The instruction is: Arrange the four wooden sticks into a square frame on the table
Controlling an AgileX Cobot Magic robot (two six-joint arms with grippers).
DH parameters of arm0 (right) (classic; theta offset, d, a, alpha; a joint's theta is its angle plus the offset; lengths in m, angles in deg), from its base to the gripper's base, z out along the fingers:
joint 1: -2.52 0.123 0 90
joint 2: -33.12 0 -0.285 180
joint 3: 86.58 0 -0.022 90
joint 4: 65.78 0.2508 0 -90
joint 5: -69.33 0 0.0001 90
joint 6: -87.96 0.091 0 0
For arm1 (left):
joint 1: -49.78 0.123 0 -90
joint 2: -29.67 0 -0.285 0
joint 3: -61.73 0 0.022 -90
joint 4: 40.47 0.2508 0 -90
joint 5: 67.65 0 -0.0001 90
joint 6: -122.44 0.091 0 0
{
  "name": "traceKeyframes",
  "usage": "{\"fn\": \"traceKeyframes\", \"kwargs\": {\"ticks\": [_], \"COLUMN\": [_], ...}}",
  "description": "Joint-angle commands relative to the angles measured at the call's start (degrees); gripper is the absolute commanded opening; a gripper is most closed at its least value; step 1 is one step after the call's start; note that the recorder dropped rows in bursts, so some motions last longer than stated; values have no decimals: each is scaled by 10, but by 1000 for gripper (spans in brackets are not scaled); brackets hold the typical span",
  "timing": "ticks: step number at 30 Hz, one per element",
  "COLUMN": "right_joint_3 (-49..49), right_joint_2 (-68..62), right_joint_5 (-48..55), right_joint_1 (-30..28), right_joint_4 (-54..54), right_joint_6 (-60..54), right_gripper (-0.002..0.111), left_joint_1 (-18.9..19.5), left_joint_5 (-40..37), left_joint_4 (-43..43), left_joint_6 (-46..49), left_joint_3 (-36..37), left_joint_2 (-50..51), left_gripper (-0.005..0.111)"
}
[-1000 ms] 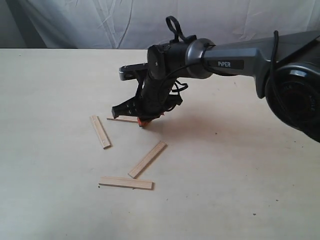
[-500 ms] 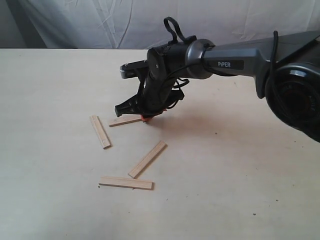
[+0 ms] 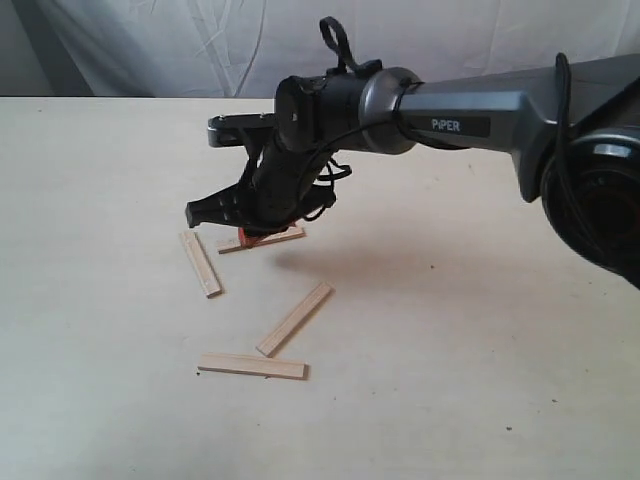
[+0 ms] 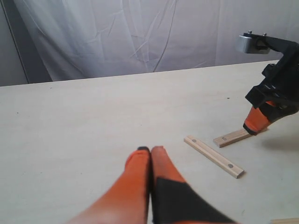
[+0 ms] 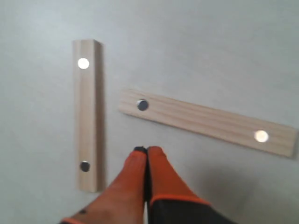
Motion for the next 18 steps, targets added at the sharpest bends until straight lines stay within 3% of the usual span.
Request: {"fn": "traceKeyframes", "kwargs": {"ticks": [1,18], "right_joint_3": [-1,-1], "right_joint_2": [-16,-44], "right_joint_5": [-27,-112], "right_joint_1": [8,9], "right_joint_4": [33,48], "right_joint_6": [-8,-5], "right_gripper": [-1,-1], "left_joint_1": [-2,-2], "left_joint_5": [8,8], "left_joint_4": [-4,-4], "left_joint_6": [-2,-2], "left_joint_3": [2,2], "left_joint_2": [-2,-2], "left_gripper": [0,0]}}
